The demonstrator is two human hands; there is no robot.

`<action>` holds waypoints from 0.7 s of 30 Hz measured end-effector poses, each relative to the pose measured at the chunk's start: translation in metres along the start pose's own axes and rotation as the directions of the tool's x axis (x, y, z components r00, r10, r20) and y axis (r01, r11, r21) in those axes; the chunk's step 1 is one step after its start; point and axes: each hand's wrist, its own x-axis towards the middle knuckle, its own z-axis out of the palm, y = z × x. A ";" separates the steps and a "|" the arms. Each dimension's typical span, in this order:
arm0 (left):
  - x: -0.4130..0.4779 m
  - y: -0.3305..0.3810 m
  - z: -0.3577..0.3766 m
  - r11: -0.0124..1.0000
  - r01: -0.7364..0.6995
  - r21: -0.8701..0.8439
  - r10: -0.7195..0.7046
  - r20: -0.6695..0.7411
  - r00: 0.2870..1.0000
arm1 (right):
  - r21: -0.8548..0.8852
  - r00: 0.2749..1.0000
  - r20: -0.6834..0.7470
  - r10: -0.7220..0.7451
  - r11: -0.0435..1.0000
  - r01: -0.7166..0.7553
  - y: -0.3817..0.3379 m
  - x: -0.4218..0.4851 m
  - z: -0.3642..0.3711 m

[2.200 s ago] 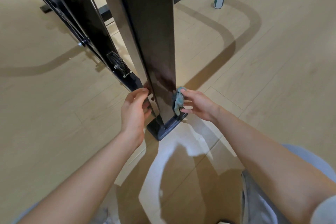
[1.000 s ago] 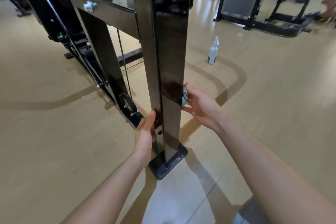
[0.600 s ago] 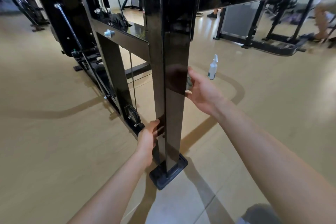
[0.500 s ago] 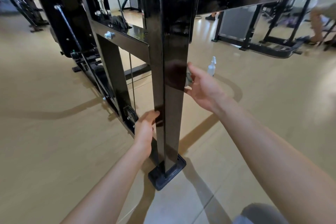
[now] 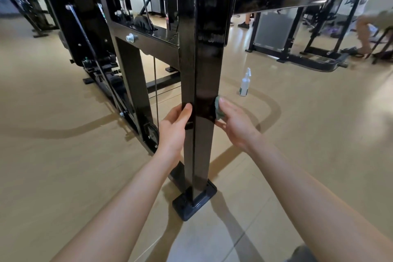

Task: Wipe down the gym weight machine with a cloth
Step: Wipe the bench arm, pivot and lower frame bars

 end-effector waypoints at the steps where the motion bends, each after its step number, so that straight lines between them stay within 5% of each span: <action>1: -0.001 -0.002 -0.001 1.000 -0.016 0.012 0.016 0.013 1.000 | -0.022 0.999 -0.010 0.042 0.999 -0.042 0.011 -0.001 -0.003; 7: -0.006 -0.016 -0.018 0.988 -0.121 0.100 0.110 0.108 0.988 | -0.195 0.979 -0.030 0.202 0.959 -0.204 0.052 -0.017 -0.014; 11: -0.007 -0.041 -0.041 0.959 -0.083 0.269 0.095 -0.030 0.995 | -0.363 0.967 -0.023 0.254 0.899 -0.245 0.063 -0.030 -0.022; 15: -0.010 -0.061 -0.052 0.898 -0.029 0.438 -0.076 0.219 0.973 | -0.437 0.908 0.185 0.376 0.859 -0.267 0.067 -0.050 -0.016; 18: -0.008 -0.066 -0.060 0.909 0.091 0.406 -0.249 0.356 0.900 | -0.305 0.924 0.280 0.262 0.937 -0.173 0.064 -0.057 0.000; 21: -0.005 -0.070 -0.071 0.894 0.235 0.382 -0.401 0.449 0.799 | -0.328 0.979 0.195 0.067 0.945 0.000 0.065 -0.055 0.013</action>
